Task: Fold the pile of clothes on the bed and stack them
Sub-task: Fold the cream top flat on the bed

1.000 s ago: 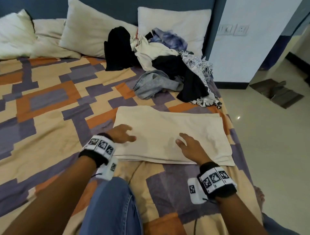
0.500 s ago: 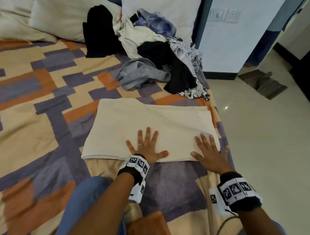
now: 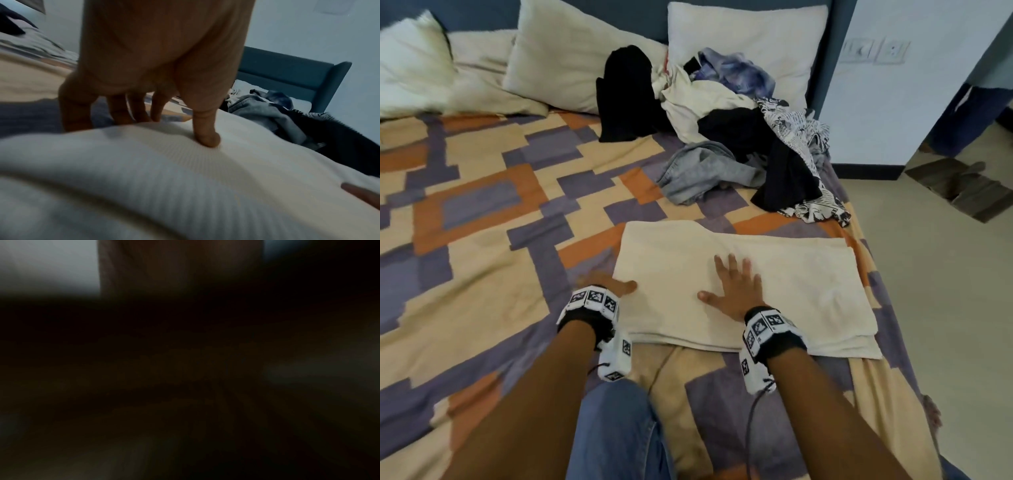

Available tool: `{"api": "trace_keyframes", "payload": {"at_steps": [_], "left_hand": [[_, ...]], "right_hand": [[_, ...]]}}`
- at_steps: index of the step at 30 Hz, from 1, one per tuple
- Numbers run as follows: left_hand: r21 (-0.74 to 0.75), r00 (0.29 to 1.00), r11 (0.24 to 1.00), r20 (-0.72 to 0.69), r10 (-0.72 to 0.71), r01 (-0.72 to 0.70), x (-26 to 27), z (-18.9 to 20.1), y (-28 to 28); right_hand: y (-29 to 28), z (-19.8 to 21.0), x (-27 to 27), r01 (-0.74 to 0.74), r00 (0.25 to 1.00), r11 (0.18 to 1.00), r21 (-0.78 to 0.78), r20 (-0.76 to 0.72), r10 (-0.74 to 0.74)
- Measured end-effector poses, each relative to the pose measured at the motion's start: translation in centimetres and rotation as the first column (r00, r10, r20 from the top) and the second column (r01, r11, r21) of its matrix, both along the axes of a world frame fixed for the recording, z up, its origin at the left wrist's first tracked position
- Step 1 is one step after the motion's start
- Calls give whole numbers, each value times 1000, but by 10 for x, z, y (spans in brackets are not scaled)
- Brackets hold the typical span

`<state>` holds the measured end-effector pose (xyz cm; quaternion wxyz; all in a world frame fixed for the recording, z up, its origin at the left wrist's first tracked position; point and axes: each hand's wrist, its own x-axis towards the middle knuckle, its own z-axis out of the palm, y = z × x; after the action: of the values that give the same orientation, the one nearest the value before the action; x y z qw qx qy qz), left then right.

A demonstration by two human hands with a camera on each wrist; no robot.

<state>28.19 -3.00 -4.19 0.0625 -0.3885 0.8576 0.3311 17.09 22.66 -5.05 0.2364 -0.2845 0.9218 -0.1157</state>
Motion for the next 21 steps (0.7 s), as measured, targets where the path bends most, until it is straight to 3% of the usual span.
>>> {"api": "trace_keyframes", "payload": {"at_steps": [2, 4, 7, 9, 11, 14, 16, 17, 18, 21], "left_hand": [[45, 999, 999, -41, -10, 12, 4, -1, -1], [205, 999, 978, -4, 48, -46, 3, 9, 1], [551, 991, 827, 5, 135, -116, 5, 26, 4], [686, 978, 715, -27, 207, -133, 8, 48, 11], [761, 983, 644, -49, 178, -79, 8, 71, 23], [811, 977, 584, -157, 142, 45, 1, 106, 44], [796, 963, 593, -236, 126, 117, -12, 124, 64], [786, 957, 599, -267, 111, 150, -19, 134, 79], [774, 949, 605, -300, 93, 185, -29, 143, 97], [711, 920, 641, -392, 22, 288, -68, 158, 166]], "right_hand": [[1, -17, 0, -9, 999, 996, 87, -47, 14], [0, -25, 3, 18, 998, 997, 73, -63, -13], [-1, -25, 4, 24, 996, 997, 76, -92, -17], [-1, -23, 5, 26, 995, 997, 79, -95, -19], [-1, -21, 6, 34, 997, 996, 84, -78, -27], [2, 3, 4, 14, 999, 999, 46, 52, -17], [13, 26, -1, 111, 951, 974, -199, 305, -46], [24, 38, -1, 286, 878, 882, -374, 470, -85], [38, 49, 0, 459, 797, 734, -501, 596, -92], [96, 80, -2, 732, 646, 277, -623, 763, 10]]}}
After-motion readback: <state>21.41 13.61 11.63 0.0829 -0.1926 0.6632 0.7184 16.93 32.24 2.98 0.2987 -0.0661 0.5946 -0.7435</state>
